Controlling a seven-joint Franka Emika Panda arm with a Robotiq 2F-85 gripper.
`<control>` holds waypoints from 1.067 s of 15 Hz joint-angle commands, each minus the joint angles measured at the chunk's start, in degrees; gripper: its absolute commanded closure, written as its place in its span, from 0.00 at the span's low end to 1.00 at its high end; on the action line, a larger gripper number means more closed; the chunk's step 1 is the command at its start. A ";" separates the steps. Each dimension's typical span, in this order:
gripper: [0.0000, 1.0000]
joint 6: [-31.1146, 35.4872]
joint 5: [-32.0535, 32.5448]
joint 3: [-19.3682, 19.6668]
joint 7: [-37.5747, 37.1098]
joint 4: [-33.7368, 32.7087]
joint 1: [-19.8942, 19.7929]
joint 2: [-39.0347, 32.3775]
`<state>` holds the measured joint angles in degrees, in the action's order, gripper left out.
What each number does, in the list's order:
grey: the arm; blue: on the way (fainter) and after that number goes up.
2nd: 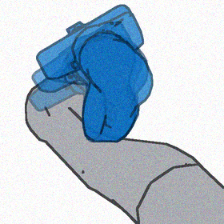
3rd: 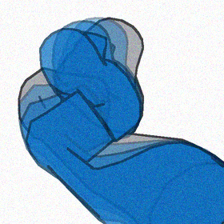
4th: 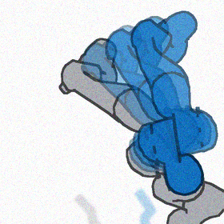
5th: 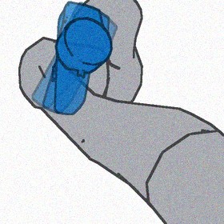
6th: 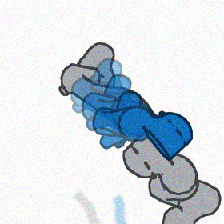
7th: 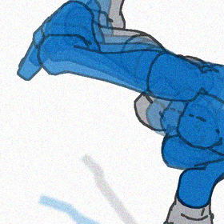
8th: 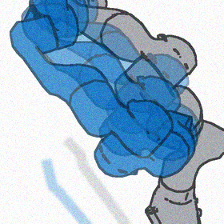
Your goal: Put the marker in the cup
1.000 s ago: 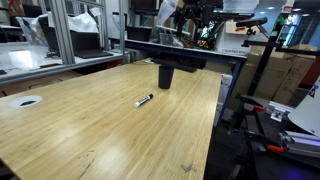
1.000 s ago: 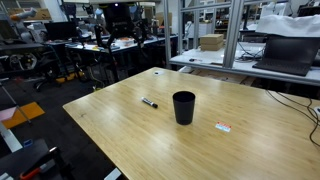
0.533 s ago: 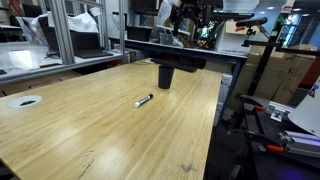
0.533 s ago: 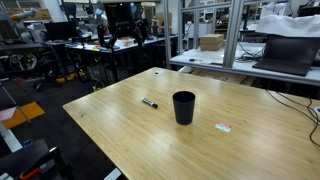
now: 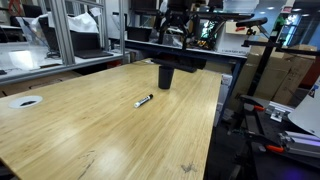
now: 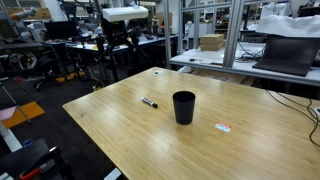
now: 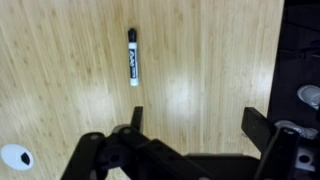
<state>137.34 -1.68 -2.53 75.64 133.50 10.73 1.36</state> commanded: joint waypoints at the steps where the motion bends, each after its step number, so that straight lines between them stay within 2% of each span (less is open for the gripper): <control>1: 0.00 7.55 -4.18 -3.34 10.49 -5.51 -0.60 -8.32; 3: 0.00 9.99 -6.40 -6.02 15.78 -8.65 -1.97 -13.14; 4: 0.00 8.35 -3.93 -6.36 15.29 -10.61 -2.17 -15.42; 11: 0.00 -5.77 18.47 -4.18 2.95 -24.21 1.97 -26.61; 13: 0.00 -9.51 22.00 -4.30 -1.63 -28.17 3.31 -29.28; 16: 0.00 -11.50 23.42 -4.65 -7.73 -31.78 4.12 -32.83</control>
<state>129.28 19.76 -7.31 72.82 106.03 14.22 -28.41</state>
